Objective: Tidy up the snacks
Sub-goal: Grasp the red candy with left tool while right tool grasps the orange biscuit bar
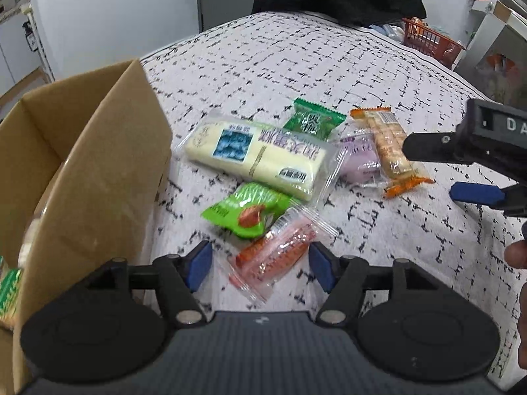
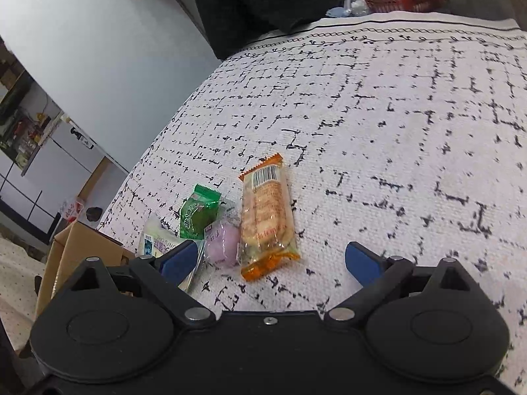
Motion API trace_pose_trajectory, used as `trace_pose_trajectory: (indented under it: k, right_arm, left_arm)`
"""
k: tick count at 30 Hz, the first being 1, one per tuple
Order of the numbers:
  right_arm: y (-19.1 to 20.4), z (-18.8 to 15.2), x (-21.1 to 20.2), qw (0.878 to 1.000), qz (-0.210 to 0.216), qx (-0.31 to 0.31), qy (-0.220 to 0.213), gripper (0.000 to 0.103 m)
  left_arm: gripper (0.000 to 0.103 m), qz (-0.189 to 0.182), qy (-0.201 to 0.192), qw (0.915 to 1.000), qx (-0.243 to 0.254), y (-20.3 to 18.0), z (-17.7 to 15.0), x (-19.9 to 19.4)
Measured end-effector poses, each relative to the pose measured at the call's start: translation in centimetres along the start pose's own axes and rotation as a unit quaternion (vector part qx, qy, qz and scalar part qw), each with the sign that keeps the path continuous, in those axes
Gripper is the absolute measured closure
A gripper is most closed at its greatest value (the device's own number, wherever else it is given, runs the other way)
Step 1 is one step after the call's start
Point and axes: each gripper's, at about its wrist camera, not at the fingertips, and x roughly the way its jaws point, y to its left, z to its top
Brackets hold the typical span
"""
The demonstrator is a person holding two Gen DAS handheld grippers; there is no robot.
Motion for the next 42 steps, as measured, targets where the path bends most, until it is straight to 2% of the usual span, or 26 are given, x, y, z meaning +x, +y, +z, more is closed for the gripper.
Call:
trace_pose_trajectory:
  k: [6, 8, 10, 15, 20, 23, 26, 28, 30, 35, 42]
  right_arm:
    - [0.1, 0.4, 0.7, 1.0, 0.002, -0.009, -0.004, 0.006]
    - [0.2, 0.5, 1.0, 1.0, 0.001, -0.015, -0.006, 0.006]
    - [0.3, 0.5, 1.1, 1.0, 0.002, -0.016, -0.007, 0.006]
    - [0.4, 0.5, 1.3, 1.0, 0.001, -0.023, -0.01, 0.005]
    - [1.1, 0.5, 2.1, 0.999, -0.009, -0.047, -0.012, 0.006]
    - [1.5, 0.4, 2.5, 0.998, -0.02, -0.061, -0.015, 0.014]
    - [1.7, 0.2, 2.3, 0.996, -0.039, -0.075, -0.017, 0.028]
    - [1.7, 0.1, 2.2, 0.995, -0.048, -0.087, -0.014, 0.049]
    - [1.9, -0.1, 2.1, 0.994, -0.05, -0.097, -0.009, 0.06]
    - [2.3, -0.8, 1.0, 0.994, -0.051, -0.096, 0.013, 0.067]
    - [2.2, -2.0, -1.7, 0.994, -0.061, -0.071, 0.055, 0.066]
  left_arm:
    - [0.038, -0.018, -0.006, 0.9997, -0.017, 0.0, 0.4, 1.0]
    - [0.044, -0.024, -0.009, 0.9995, -0.02, -0.1, 0.3, 1.0]
    - [0.058, -0.027, -0.011, 0.9993, -0.021, -0.3, 0.2, 0.8]
    - [0.066, -0.037, 0.0, 0.9991, -0.021, -0.5, -0.1, 0.2]
    - [0.067, -0.05, 0.014, 0.9983, -0.025, -0.5, -0.5, -0.3]
    - [0.067, -0.049, 0.02, 0.9982, -0.03, -0.4, -0.9, -0.6]
    - [0.077, -0.047, 0.022, 0.9982, -0.031, -0.4, -1.2, -1.0]
    - [0.083, -0.049, 0.023, 0.9978, -0.037, -0.3, -1.3, -1.1]
    - [0.084, -0.052, 0.026, 0.9974, -0.043, -0.1, -1.3, -1.4]
    - [0.084, -0.059, 0.019, 0.9967, -0.053, 0.4, -1.5, -2.5]
    - [0.084, -0.062, 0.014, 0.9958, -0.066, 1.3, -1.8, -3.9]
